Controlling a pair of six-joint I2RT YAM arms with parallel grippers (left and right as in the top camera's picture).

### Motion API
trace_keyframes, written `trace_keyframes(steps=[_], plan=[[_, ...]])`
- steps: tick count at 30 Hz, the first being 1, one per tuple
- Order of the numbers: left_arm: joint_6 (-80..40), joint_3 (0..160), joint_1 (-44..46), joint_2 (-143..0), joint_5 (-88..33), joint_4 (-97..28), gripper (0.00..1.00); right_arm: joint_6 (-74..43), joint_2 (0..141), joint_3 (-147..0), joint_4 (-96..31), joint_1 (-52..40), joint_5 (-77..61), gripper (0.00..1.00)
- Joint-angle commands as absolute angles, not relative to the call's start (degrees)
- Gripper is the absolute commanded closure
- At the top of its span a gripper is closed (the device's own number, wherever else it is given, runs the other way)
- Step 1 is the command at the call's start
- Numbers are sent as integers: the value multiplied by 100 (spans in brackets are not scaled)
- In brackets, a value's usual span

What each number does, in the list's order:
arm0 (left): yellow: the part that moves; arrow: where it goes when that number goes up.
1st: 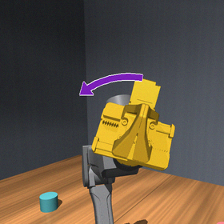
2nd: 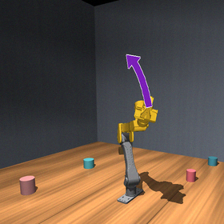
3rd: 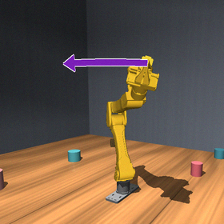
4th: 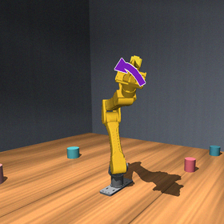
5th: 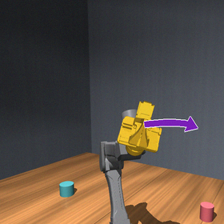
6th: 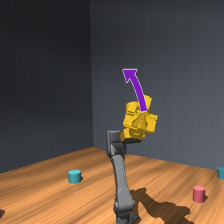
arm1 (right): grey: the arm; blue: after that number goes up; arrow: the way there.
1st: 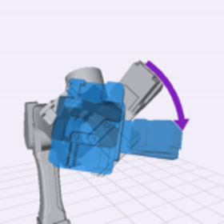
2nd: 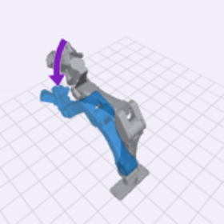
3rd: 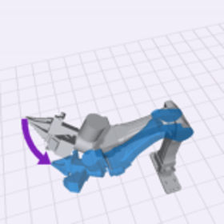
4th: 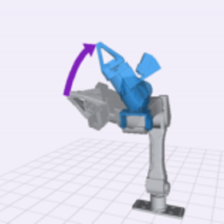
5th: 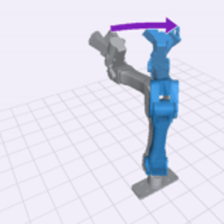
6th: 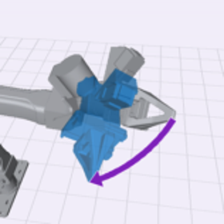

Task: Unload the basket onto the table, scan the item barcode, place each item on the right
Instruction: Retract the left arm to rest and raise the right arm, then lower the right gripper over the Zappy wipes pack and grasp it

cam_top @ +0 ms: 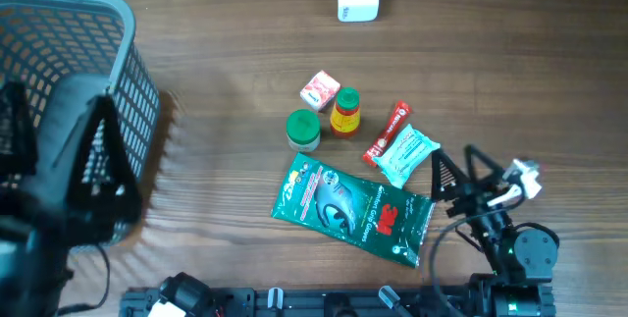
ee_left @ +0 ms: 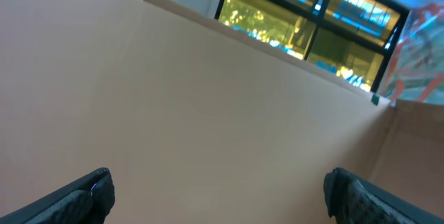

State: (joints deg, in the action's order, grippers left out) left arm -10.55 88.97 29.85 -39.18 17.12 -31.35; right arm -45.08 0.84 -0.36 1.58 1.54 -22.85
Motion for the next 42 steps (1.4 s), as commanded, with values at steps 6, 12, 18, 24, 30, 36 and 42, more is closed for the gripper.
trace_keyframes(steps=[6,12,18,24,30,36,42], plan=[[-939,8829,2974,-3824,1747,-2390,0,-4963,364,-593,-134,134,-3498,0],[-939,8827,2971,-3824,1745,-2521,0,-3739,2132,-2141,-1302,134,-3470,1],[-934,8796,2869,-3806,1767,-2657,0,-2989,4578,-4289,-3964,134,-2552,0],[-939,8796,1935,-3760,1765,-2707,0,-3393,6055,-4678,-4355,134,-2449,0],[-943,8796,1070,-3614,1592,-2698,0,-3514,7164,-4676,-4333,134,-2506,85],[-943,8796,786,-3332,1096,-2700,0,-3509,7706,-4676,-4248,134,-2534,96],[-941,8796,786,-3339,1098,-2709,0,-3216,7703,-4678,-3953,134,-2530,95]])
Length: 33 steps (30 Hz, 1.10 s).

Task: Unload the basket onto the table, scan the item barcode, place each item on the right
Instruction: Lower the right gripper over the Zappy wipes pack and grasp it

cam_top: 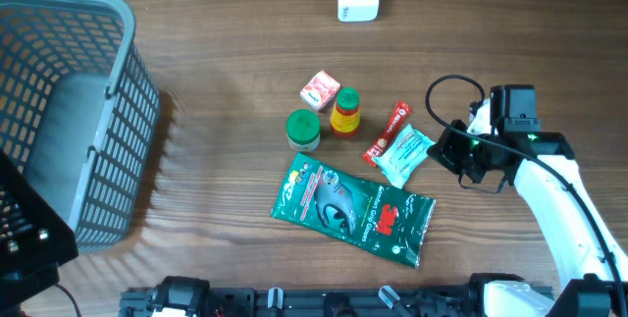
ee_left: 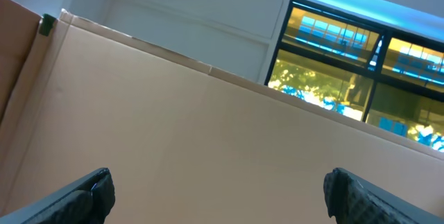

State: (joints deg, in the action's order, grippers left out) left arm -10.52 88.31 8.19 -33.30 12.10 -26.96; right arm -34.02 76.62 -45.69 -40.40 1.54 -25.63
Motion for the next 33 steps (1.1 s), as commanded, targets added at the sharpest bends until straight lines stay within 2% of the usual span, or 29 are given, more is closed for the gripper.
trace_keyframes(steps=[1,7,9,14,21,29,33], plan=[[-941,8796,786,-3339,1100,-2768,0,-3151,7703,-4678,-3918,134,-2530,95],[-939,8796,786,-3334,1315,-3002,0,-2825,7703,-4678,-3701,134,-2526,92],[-941,8792,786,-3317,1313,-3057,0,-2604,7703,-4678,-3601,134,-2539,96],[-943,8062,786,-2615,1310,-2646,0,-2327,7703,-4676,-3433,134,-2574,95],[-943,6643,786,-982,1310,-1761,0,-2609,7703,-4676,-3020,134,-2571,95],[-943,6069,786,-399,1310,-1500,0,-2615,7706,-4639,-3044,-102,-2506,95],[-941,5710,786,-25,1313,-1210,0,-2985,7706,-4639,-3046,-132,-2338,95]])
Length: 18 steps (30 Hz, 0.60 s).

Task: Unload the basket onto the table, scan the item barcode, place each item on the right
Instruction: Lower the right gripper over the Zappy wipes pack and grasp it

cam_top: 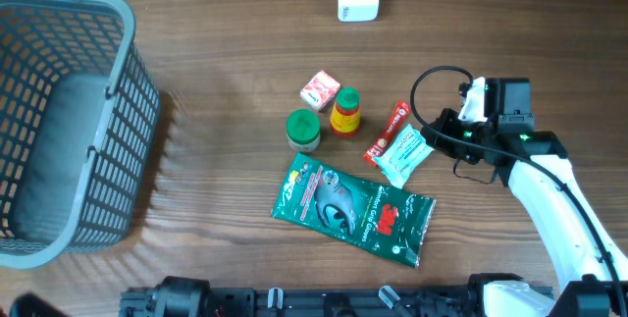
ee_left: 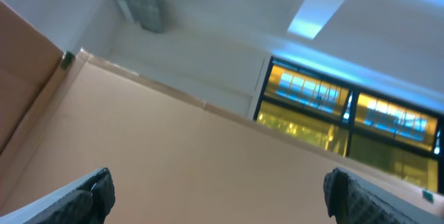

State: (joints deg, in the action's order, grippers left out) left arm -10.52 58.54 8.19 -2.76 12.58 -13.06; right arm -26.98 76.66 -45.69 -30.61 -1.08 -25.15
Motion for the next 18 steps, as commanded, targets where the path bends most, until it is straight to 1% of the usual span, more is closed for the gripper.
trace_keyframes(steps=[1,6,9,12,16,18], plan=[[-943,5673,786,-27,1313,-1216,0,-3140,7706,-4639,-3052,-132,-2263,95],[-939,5647,788,-27,1332,-1339,0,-3326,7706,-4639,-3011,-132,-2200,95],[-939,5647,786,-27,1466,-1959,0,-3323,7706,-4639,-3000,-132,-2123,95],[-941,5647,786,-27,1463,-2829,0,-3323,7706,-4639,-2998,-132,-2021,95],[-941,5647,786,-27,1463,-4469,0,-3323,7706,-4639,-3009,-132,-2029,95],[-941,5647,786,-27,1461,-5258,0,-3323,7706,-4639,-3002,-132,-2027,89]])
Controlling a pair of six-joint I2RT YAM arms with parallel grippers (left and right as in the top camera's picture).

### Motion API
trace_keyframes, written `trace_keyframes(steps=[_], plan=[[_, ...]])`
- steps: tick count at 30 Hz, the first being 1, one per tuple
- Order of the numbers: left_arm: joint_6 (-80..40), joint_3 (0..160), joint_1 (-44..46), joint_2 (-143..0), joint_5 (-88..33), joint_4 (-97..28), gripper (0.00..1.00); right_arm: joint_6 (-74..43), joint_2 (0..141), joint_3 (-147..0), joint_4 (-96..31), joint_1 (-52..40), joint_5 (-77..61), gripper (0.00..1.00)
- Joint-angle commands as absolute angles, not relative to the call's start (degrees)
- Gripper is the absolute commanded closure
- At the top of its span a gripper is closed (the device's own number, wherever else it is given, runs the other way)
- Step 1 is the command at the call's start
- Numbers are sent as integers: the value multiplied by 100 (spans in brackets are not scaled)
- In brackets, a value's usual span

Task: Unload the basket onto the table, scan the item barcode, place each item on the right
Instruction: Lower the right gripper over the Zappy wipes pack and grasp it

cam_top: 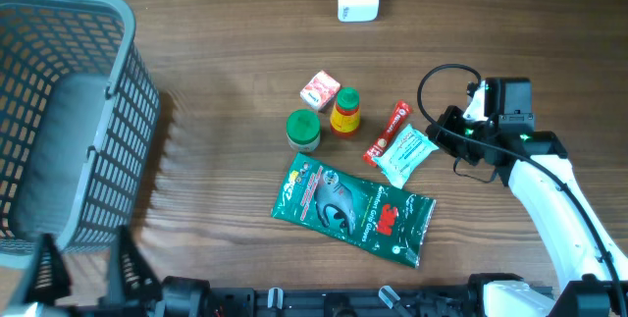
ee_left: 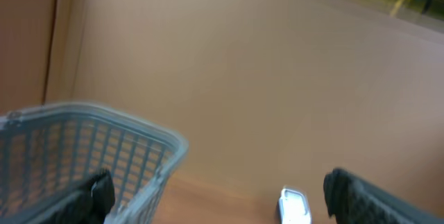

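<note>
Several items lie mid-table: a large green pouch, a teal-and-white packet, a red stick packet, a yellow bottle, a green jar and a small pink box. The white scanner stands at the far edge and also shows low in the left wrist view, scanner. My right gripper points left, just right of the teal packet, jaws apart and holding nothing. My left gripper is open at the front left, the left gripper empty.
A tall grey mesh basket fills the left side; its rim shows as the basket in the left wrist view. A tan wall rises behind the table. The right arm's black cable loops above the gripper.
My left gripper's fingers have come into the overhead view at the front left. Its camera, which faced ceiling and windows, now faces the basket and scanner. The right gripper has barely shifted.
First my left arm hung over the basket and my right arm sat folded at the front right. Then the left arm was at the front-left corner and the right gripper lay right of the teal packet. The right gripper stayed there; the left gripper now faces the table.
</note>
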State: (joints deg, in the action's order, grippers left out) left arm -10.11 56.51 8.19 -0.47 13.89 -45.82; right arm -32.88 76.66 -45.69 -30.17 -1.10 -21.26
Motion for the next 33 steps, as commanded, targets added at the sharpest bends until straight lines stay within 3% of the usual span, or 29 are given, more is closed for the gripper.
trace_keyframes(steps=[1,4,7,10,17,22,23,33], plan=[[-941,5647,786,-27,1463,-5542,0,-3326,7706,-4639,-2998,-132,-2027,86],[-941,5647,788,-27,1461,-6296,0,-3321,7706,-4639,-3006,-132,-2027,84],[-941,5647,786,-27,1461,-6700,0,-3323,7706,-4639,-3017,-132,-2032,95],[-941,5647,786,-27,1461,-7067,0,-3319,7706,-4639,-3076,-132,-2038,95],[-941,5647,786,-27,1461,-7074,0,-3293,7703,-4639,-3153,-152,-2189,95],[-941,5647,786,-27,1461,-7076,0,-3444,7762,-4639,-3013,-760,-1765,95],[-941,5647,786,-27,1461,-7074,0,-3868,8042,-4639,-3092,-1249,-602,95],[-941,5647,786,-27,1461,-7074,0,-4252,10088,-4641,-2735,-1446,-447,96]])
